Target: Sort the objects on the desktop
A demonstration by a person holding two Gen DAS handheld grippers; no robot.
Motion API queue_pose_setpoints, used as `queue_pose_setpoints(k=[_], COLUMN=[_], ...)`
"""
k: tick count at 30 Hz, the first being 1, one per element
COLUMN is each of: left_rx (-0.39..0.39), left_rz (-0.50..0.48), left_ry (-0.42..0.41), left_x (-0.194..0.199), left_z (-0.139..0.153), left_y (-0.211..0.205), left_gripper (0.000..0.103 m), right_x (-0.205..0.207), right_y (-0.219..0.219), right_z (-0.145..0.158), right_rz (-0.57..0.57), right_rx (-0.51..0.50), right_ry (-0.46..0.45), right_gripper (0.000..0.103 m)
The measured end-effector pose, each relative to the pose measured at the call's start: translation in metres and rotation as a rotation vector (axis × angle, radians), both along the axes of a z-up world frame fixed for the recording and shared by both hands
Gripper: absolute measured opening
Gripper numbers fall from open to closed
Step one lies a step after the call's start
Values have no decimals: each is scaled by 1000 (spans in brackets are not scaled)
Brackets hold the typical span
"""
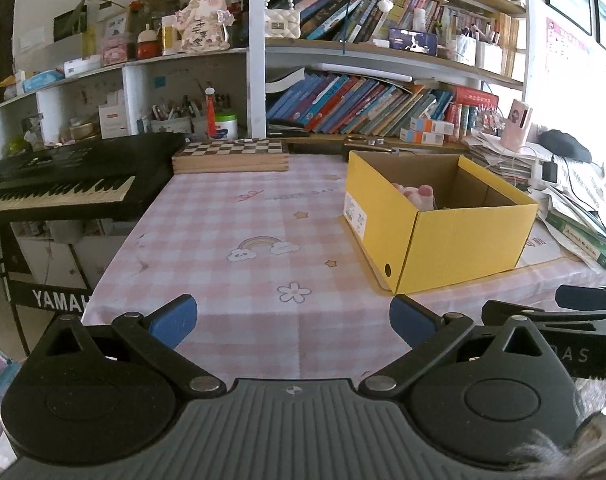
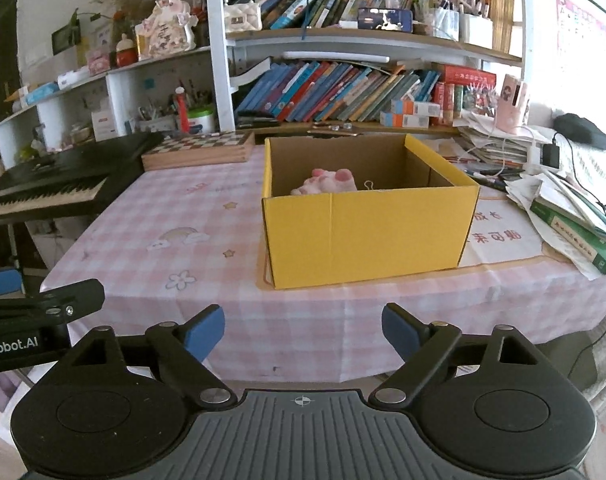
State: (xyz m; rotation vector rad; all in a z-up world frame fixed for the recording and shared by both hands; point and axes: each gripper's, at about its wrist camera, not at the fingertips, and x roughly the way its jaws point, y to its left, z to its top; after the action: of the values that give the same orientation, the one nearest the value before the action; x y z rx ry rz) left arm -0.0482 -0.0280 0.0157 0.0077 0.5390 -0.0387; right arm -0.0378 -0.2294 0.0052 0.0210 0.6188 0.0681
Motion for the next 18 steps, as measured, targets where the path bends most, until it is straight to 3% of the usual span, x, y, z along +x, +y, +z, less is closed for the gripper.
queue_pose_setpoints(k=[18], left_rx=[-7], left_rz=[-16], left_ry=[7], left_x=[-1], left_z=[0], left_y=[1], left_gripper=[103], right_x=[-4], right_y=[3], right_z=[-2], right_rz=[0], right_rx=[4], right_ry=[12], right_gripper=[90])
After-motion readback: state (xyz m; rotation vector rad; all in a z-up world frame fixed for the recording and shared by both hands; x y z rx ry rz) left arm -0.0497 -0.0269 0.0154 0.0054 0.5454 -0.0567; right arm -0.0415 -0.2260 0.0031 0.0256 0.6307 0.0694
